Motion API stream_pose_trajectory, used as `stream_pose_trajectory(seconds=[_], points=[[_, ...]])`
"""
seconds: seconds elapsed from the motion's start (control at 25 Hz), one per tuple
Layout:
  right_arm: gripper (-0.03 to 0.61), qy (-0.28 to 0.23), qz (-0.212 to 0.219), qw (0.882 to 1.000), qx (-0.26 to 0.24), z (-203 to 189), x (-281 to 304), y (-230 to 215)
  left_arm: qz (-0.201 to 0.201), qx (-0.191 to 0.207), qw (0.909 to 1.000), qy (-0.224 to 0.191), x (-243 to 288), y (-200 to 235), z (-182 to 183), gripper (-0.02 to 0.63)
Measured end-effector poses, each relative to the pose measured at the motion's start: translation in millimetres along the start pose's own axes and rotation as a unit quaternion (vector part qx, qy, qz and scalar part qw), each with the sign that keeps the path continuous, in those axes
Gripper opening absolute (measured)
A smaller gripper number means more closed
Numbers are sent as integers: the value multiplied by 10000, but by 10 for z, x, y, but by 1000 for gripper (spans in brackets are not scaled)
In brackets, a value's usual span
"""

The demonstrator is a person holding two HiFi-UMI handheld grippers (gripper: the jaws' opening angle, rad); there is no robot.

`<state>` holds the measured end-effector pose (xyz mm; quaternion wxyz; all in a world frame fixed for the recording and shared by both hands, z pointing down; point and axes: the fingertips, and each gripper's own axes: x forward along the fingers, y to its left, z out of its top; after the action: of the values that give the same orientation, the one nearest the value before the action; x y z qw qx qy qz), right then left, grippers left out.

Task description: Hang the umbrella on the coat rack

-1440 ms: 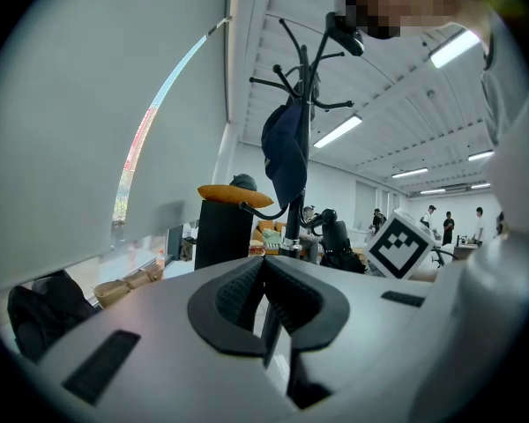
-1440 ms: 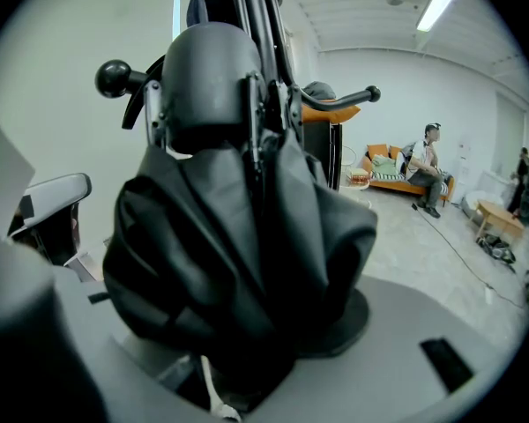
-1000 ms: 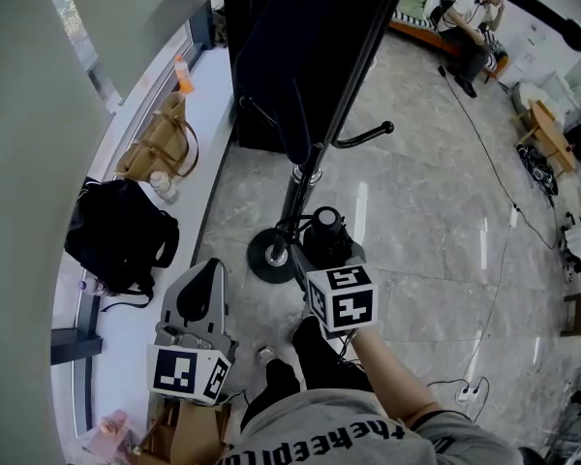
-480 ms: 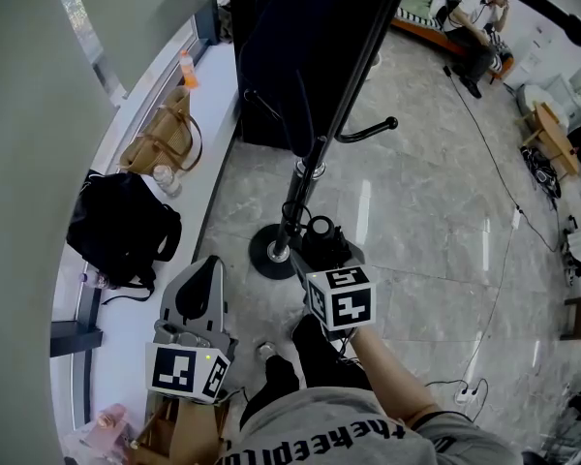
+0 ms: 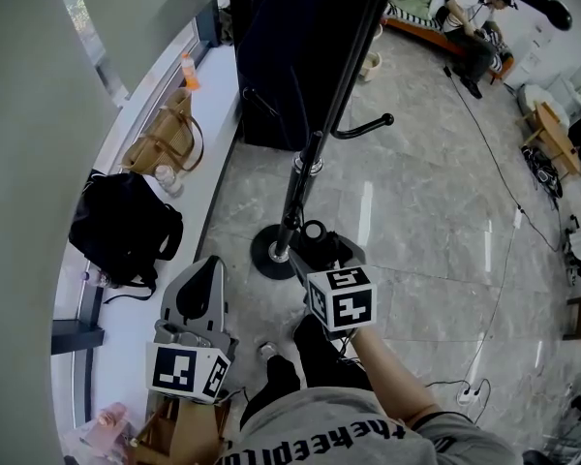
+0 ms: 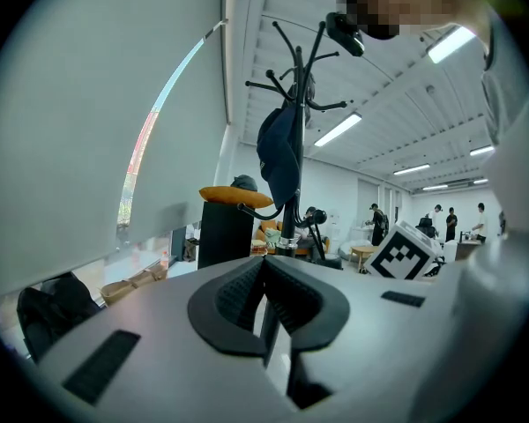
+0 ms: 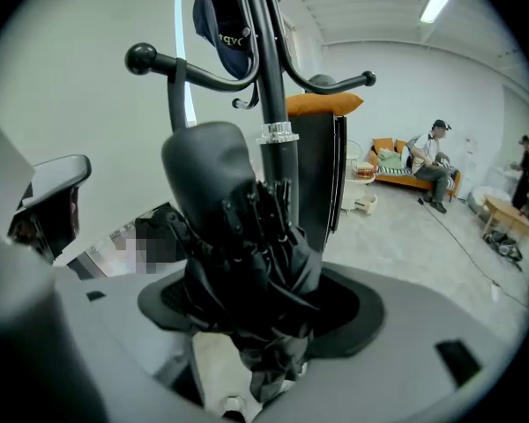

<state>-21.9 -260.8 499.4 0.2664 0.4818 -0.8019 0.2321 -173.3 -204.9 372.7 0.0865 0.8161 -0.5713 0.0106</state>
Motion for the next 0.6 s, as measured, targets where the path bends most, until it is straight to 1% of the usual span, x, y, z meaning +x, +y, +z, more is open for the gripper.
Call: stream_pose_trajectory(seconds=[0.12,0.2,0.28,0.32,0.36,0.44,0.48,0.6], points=[[322,-143,36,9999,-1,64,-30,35,-1,16,10000,-11,-33,-2,4,15],[322,-523,-79,9984,-183,206,-125,44,1,29,10000,-19,-62,-16,12,15],[322,-1086,-293,9923,-525,448,-268,49,-9,37,10000,-37,-81,-31,21,15],[322,-1285,-355,9888,-677,555,-326,59,-15,36,10000,-49,-87,-39,25,15],[322,-1409,-356,9864,-766,630,-370,76,-25,36,10000,-60,-94,-54,27,15],[321,-1507,-235,9855,-740,675,-447,111,-56,41,9999,-79,-115,-99,34,15],[310,-1519,-162,9859,-680,657,-487,128,-74,49,9999,-89,-130,-124,40,15],[211,-1556,44,9862,-558,574,-587,197,-112,80,9998,-124,-178,-164,56,15]])
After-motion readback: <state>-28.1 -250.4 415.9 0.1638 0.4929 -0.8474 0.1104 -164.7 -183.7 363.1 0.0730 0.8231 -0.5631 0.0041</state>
